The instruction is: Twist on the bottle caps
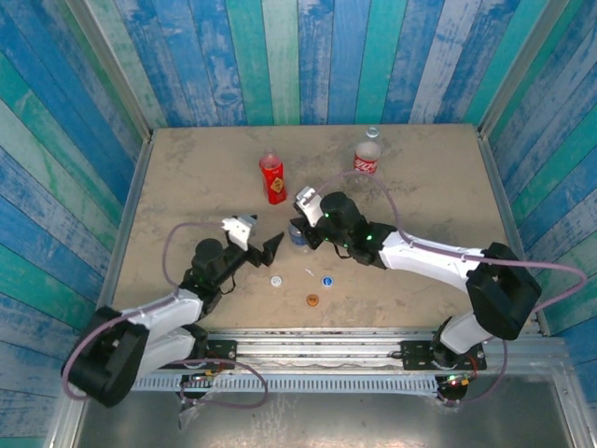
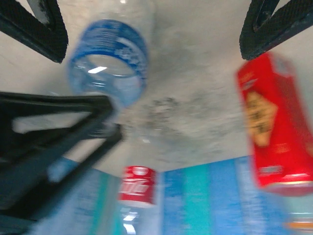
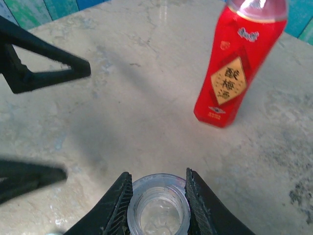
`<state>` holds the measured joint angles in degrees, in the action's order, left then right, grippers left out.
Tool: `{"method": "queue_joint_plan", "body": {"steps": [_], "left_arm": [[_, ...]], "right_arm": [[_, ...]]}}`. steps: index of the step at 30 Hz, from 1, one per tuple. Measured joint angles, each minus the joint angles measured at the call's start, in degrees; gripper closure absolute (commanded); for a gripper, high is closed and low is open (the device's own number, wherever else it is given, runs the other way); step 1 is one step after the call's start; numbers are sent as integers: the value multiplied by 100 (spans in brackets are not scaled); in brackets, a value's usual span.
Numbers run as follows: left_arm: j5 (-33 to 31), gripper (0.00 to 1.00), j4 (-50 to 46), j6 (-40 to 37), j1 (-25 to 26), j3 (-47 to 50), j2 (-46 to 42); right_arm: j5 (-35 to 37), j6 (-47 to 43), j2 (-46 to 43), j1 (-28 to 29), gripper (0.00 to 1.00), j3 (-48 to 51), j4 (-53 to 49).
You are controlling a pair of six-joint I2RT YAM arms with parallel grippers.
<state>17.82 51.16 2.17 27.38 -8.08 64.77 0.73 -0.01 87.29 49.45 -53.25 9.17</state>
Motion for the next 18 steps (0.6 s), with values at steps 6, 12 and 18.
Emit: {"method": "queue_joint_plan", "body": {"steps": [6,12,18], "left_arm": [[678,6,831,-431,299,-4,592],[671,6,1899,-459,514,-107,1753],[520,1,3029,-448,658,-286,2870]], "right_arm": [[9,133,-101,-74,76,201,61],[-13,219,-103,-101,76,238,149],[-55,271,-103,-122,76,243,157]]}}
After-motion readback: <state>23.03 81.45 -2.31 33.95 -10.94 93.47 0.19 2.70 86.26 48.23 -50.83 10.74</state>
